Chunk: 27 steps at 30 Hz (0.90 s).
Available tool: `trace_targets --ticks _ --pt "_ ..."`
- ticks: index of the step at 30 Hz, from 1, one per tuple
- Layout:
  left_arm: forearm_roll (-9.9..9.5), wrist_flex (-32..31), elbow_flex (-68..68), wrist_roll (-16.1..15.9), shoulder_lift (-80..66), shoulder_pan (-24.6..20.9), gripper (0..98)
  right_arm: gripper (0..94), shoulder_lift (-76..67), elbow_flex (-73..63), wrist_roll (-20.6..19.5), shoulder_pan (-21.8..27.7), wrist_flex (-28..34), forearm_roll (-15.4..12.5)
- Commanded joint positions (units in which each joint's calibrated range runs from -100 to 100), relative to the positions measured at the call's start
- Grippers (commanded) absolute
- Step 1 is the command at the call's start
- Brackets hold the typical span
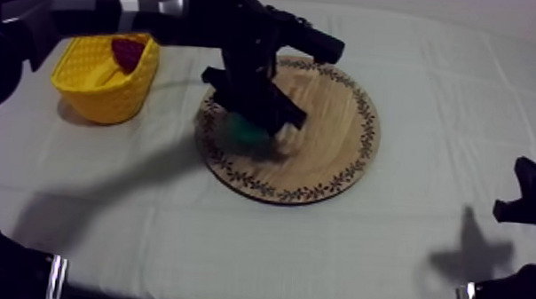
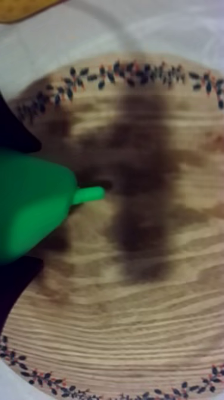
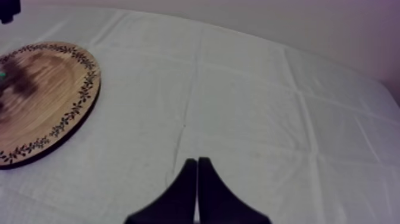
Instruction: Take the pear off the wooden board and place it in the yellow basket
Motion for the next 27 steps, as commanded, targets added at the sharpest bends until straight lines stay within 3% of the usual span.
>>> trace_targets --ticks 1,16,21,27 --pt "0.03 1.1 1.2 -0.2 -3.7 -0.3 43.4 0.5 0.0 0.1 0.0 0.0 0.0 0.0" --pt "-0.23 5.8 22.4 -7.4 -34.9 -7.6 44.5 0.5 0.0 0.1 0.0 0.0 0.0 0.0" --pt "-0.54 7.5 24.2 -9.6 -42.2 -11.8 45.2 0.5 0.0 0.1 0.0 0.0 0.0 0.0" --pt "-1.6 4.8 22.0 -10.1 -43.4 -17.1 44.9 0.5 0.0 0.1 0.0 0.0 0.0 0.0"
